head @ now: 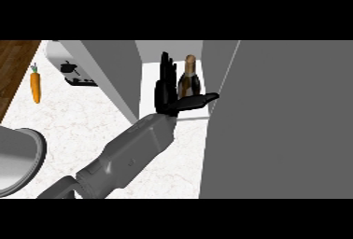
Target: Pick up the wine, place it into the cabinet and close the cabinet
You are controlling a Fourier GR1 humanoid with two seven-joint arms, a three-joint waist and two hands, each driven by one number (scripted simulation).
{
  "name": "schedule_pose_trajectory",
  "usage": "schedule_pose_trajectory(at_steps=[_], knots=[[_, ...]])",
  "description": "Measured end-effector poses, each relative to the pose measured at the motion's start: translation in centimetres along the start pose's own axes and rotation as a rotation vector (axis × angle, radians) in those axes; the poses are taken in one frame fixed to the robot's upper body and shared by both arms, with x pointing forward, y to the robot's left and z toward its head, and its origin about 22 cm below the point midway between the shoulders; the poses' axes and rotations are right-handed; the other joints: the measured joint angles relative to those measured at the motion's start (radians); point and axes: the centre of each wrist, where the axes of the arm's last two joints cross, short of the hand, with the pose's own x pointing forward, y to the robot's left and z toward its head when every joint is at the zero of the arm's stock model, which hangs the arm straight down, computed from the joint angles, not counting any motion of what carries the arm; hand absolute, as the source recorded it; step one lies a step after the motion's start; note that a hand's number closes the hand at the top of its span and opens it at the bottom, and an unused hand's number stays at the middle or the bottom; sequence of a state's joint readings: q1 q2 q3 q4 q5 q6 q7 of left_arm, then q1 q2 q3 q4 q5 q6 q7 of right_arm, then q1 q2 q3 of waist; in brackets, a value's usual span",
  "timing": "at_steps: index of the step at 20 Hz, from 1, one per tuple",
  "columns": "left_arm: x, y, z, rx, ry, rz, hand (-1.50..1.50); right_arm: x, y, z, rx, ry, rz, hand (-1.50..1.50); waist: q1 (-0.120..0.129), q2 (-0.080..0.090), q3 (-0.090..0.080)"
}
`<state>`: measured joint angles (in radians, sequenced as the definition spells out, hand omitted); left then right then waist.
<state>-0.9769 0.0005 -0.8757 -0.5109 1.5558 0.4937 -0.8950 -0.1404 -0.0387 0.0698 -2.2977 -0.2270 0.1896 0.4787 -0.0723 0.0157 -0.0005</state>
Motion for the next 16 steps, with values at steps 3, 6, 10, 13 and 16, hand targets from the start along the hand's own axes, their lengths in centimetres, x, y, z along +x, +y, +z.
schedule_pose_trajectory(at_steps=[3, 6, 10, 13, 16], knots=[[-0.4, 0.1, 0.7, -0.025, 0.003, -0.001, -1.50, 0.1, -0.1, 0.4, -0.006, 0.000, 0.004, -1.50, 0.009, -0.003, 0.000], [-0.6, -0.2, 1.5, -0.042, 0.001, -0.001, -1.50, 0.0, 0.4, 0.6, -0.018, 0.006, 0.005, -1.50, 0.019, -0.006, 0.000], [-0.9, -0.2, 2.4, -0.064, -0.001, 0.003, -1.50, 0.7, 0.4, 1.2, -0.040, 0.005, 0.011, -1.50, 0.037, -0.010, 0.000], [-0.9, -0.4, 2.9, -0.077, -0.009, 0.000, -1.50, 0.5, 0.6, 1.5, -0.046, 0.014, 0.020, -1.50, 0.047, -0.012, 0.000], [-1.4, 0.1, 3.9, -0.086, -0.011, -0.001, -1.50, 0.3, 0.3, 1.4, -0.048, 0.020, 0.023, -1.50, 0.058, -0.014, 0.000]])
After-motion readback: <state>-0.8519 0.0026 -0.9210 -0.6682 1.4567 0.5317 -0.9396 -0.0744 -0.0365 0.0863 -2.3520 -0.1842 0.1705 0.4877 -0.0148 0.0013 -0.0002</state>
